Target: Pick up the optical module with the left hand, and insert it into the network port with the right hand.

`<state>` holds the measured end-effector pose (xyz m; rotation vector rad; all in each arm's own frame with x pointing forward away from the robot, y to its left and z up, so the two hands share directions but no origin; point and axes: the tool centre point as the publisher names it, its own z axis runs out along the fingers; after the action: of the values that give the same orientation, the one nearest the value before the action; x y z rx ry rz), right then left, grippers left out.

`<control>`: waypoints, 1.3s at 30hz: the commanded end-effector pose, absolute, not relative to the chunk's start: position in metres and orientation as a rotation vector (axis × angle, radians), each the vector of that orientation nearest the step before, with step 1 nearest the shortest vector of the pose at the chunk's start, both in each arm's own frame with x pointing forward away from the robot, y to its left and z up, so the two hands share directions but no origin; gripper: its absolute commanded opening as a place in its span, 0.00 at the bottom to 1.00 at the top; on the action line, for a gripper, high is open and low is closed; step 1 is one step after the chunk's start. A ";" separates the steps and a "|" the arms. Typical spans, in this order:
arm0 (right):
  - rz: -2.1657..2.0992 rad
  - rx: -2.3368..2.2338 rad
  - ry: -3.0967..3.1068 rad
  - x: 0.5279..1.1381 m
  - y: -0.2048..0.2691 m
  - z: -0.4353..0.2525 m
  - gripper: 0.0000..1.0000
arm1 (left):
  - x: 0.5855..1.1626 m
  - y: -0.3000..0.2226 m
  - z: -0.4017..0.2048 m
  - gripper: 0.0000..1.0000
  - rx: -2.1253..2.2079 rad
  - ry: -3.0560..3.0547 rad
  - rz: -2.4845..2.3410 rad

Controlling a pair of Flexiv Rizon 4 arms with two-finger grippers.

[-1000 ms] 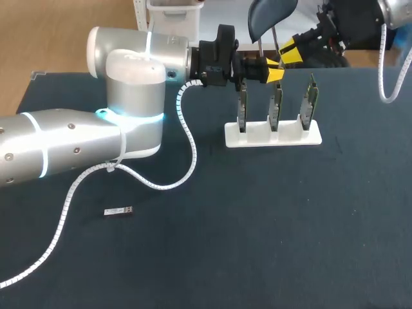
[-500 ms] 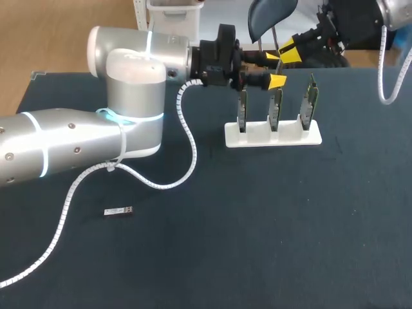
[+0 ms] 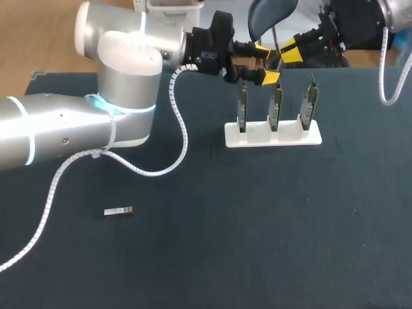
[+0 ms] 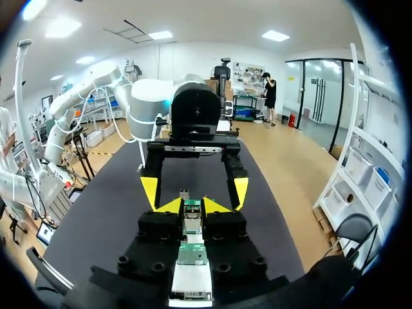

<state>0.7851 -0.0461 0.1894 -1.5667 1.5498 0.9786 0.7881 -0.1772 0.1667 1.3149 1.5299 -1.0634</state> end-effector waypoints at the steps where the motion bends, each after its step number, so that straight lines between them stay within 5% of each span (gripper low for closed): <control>1: 0.979 -1.563 1.547 0.783 -0.048 0.187 0.00 | 0.782 -0.174 0.171 1.00 1.339 1.571 -1.062; 39: 0.983 -1.562 1.546 0.783 -0.049 0.185 0.00 | 0.777 -0.170 0.142 1.00 1.523 1.701 -1.061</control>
<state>0.7836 -0.0492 0.1857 -1.5630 1.5468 0.9839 0.7768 -0.1686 0.1421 1.5209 1.6980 -1.0626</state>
